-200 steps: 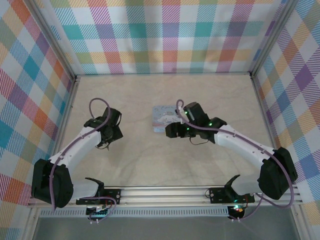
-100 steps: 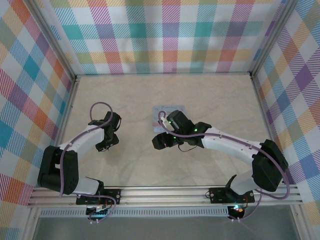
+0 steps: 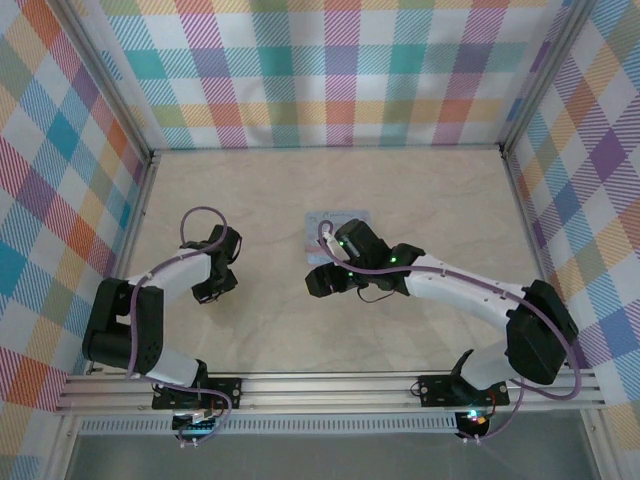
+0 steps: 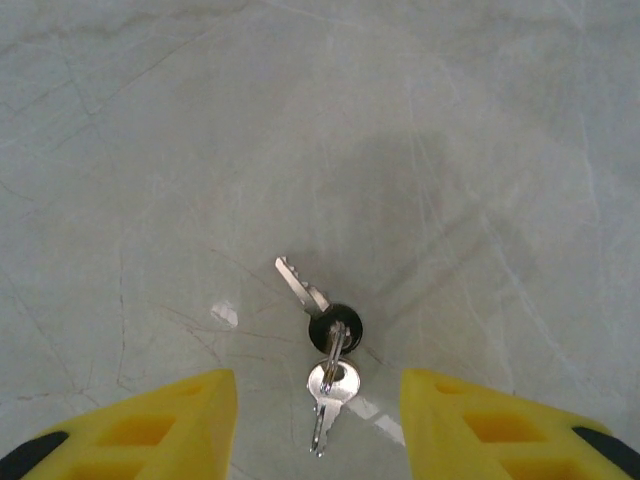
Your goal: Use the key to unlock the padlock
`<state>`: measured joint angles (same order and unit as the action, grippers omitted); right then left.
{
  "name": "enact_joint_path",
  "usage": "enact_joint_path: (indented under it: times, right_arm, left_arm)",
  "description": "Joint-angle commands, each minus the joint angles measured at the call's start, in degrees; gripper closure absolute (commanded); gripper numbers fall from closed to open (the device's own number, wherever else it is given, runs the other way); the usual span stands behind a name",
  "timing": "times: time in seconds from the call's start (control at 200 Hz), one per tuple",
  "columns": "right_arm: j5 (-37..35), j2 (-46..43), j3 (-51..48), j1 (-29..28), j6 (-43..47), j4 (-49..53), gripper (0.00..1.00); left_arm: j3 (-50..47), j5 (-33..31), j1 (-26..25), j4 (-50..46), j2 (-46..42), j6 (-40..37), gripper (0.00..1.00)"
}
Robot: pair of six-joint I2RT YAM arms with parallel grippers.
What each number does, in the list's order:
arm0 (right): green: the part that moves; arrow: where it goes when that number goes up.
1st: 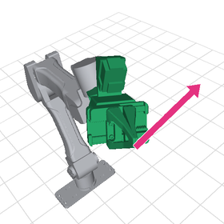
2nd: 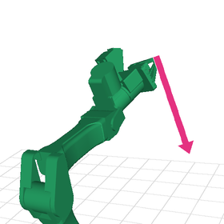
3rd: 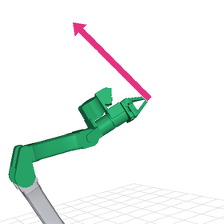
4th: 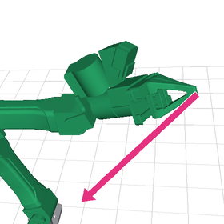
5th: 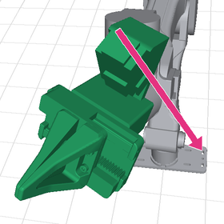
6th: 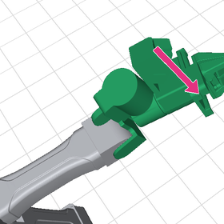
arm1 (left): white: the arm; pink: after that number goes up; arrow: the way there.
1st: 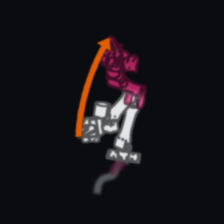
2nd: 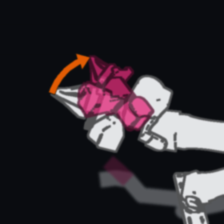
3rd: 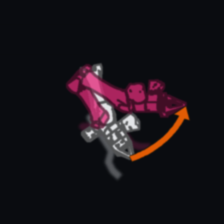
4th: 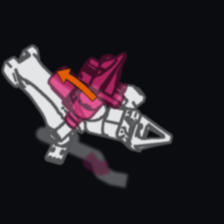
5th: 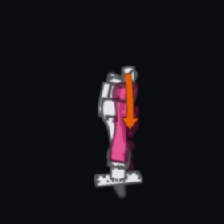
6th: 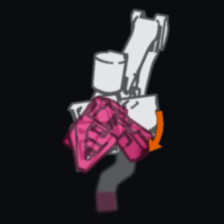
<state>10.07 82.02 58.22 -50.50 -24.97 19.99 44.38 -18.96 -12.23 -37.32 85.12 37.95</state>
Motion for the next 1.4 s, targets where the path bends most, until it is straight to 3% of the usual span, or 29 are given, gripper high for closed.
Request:
enact_joint_path:
  times: [0.0, 0.26, 0.48, 0.555, 0.835, 1.125, 1.395]
  right_arm:
    - [-0.4, -1.81, 0.52, -0.3, 0.47, 0.05, 0.34]
    - [-1.32, -3.33, -0.1, -0.3, 0.41, 0.47, 0.34]
    - [-2.37, -6.01, -1.06, -0.3, 0.12, 0.75, 0.33]
    - [-2.67, -7.05, -1.64, -0.3, -0.15, 0.45, 0.33]
    - [-5.32, -9.96, -3.44, -0.3, -0.78, 0.31, 0.32]
    - [-8.35, -13.48, -6.13, 0.17, -2.31, -1.59, 0.3]
    - [-8.4, -17.3, -7.97, 4.18, -4.89, -3.38, 0.3]
  left_arm:
    - [-1.01, -0.46, 1.07, 0.47, 0.96, 0.45, 0.55]
    - [-1.44, -0.99, 1.65, 2.07, 3.33, 0.18, 0.69]
    - [-1.67, 0.65, 1.81, 3.2, 4.53, -0.2, 0.88]
    - [-1.49, 1.18, 1.85, 3.32, 4.52, -0.64, 1.0]
    - [0.3, 5.83, 1.53, 2.81, -0.83, -1.72, 1.0]
    - [9.07, 12.61, -0.57, -1.15, -7.56, -5.04, 1.0]
    - [17.06, 25.06, -4.12, 0.52, -11.09, -6.15, 1.0]
